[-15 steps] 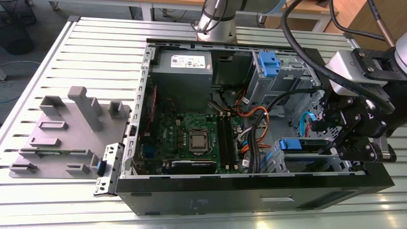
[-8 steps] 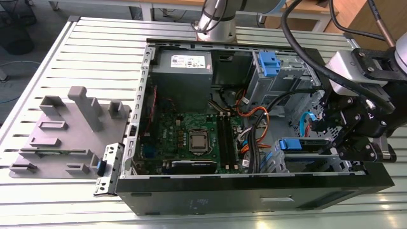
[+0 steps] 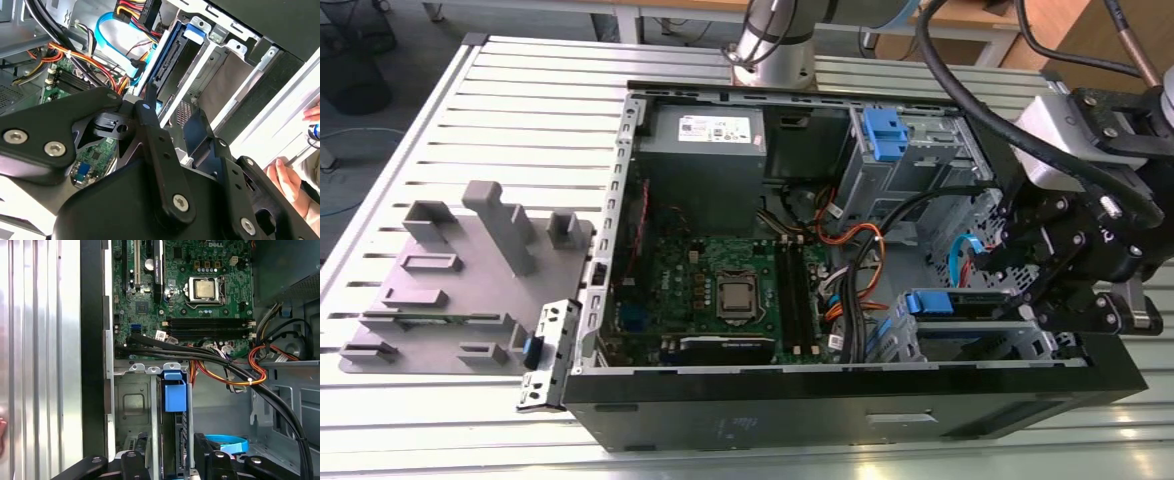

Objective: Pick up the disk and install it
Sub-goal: 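Insert the first disk wire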

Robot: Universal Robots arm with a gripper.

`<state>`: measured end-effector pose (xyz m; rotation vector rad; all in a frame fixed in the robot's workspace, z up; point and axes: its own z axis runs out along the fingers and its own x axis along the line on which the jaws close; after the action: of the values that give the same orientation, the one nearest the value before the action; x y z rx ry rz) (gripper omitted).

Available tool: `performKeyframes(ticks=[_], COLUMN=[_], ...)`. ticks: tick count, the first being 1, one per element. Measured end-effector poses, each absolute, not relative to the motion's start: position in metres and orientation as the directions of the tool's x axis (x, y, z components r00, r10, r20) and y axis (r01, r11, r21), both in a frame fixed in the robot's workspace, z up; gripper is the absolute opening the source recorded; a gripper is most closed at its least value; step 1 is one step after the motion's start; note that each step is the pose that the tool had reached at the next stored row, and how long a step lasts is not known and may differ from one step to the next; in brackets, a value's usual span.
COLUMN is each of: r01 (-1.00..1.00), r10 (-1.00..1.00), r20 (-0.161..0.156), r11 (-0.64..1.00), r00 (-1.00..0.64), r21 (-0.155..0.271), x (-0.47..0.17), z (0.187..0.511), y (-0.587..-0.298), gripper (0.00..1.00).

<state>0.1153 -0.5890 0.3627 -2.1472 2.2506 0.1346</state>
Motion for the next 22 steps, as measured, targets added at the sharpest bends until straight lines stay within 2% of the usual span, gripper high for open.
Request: performKeyframes(ticks=[22], r01=[-0.998], r10=[-0.995], r20=[-0.087], r11=[0.045], r00=[-0.048], r21=[0.042], x=[0.115], z=[0.363], y=[-0.574], gripper=[0.49])
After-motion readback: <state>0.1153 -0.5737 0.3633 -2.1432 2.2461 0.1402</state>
